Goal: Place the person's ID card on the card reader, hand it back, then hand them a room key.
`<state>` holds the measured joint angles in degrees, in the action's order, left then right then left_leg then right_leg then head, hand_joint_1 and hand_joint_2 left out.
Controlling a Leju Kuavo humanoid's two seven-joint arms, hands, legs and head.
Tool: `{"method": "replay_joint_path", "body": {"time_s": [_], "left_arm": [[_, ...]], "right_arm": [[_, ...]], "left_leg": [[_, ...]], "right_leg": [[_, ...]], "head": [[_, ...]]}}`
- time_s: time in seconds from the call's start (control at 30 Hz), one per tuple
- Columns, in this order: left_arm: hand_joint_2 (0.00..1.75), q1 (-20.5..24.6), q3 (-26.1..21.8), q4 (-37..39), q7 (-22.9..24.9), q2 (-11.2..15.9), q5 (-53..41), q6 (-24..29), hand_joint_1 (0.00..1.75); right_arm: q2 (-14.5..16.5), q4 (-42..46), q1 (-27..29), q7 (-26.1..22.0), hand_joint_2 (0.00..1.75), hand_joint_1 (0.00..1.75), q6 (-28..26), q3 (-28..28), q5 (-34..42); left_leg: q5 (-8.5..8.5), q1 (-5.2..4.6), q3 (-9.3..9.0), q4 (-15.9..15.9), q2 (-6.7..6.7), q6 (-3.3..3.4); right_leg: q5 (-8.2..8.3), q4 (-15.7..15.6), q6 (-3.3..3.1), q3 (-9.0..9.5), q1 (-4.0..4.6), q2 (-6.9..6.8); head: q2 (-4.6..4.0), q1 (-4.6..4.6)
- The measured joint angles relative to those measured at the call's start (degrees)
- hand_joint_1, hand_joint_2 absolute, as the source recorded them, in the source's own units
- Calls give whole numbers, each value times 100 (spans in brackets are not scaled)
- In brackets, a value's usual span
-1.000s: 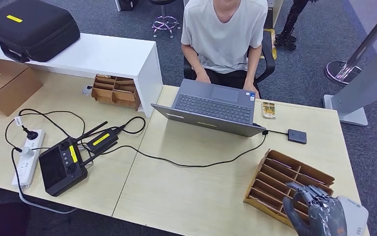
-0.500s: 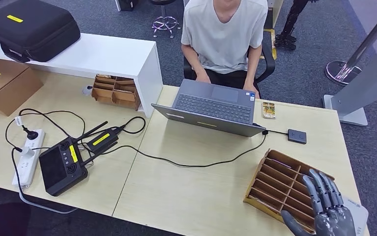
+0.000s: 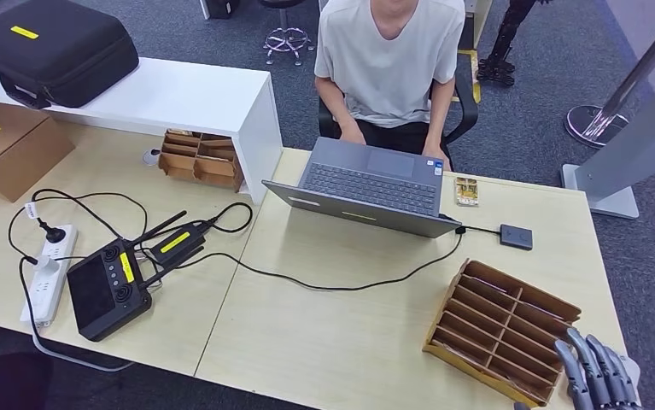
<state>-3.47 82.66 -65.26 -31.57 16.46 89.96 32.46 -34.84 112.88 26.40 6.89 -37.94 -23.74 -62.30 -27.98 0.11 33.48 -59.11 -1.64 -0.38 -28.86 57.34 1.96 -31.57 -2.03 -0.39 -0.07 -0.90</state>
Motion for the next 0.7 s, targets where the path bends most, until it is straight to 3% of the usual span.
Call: {"method": "replay_joint_path", "body": {"time_s": [0.1, 0.23, 0.7], "left_arm": [[175, -4, 0, 0, -22, 0, 0, 0, 0], [175, -8, 0, 0, -37, 0, 0, 1, 0], [175, -9, 0, 0, -45, 0, 0, 2, 0]], "right_arm": [[-131, 131, 141, 383, 175, 0, -4, -211, -56], [-212, 205, 268, 551, 175, 0, -5, -404, 70], [-220, -136, 101, 381, 175, 0, -7, -984, 780]], "left_leg": [[0, 0, -1, 0, 0, 0], [0, 1, -1, 0, 1, 0], [0, 1, -2, 0, 1, 0]], "right_leg": [[0, 0, 0, 1, 0, -1], [0, 0, 0, 2, 0, -1], [0, 0, 0, 2, 0, -1]], "head": [[0, -1], [0, -1], [0, -1]]}}
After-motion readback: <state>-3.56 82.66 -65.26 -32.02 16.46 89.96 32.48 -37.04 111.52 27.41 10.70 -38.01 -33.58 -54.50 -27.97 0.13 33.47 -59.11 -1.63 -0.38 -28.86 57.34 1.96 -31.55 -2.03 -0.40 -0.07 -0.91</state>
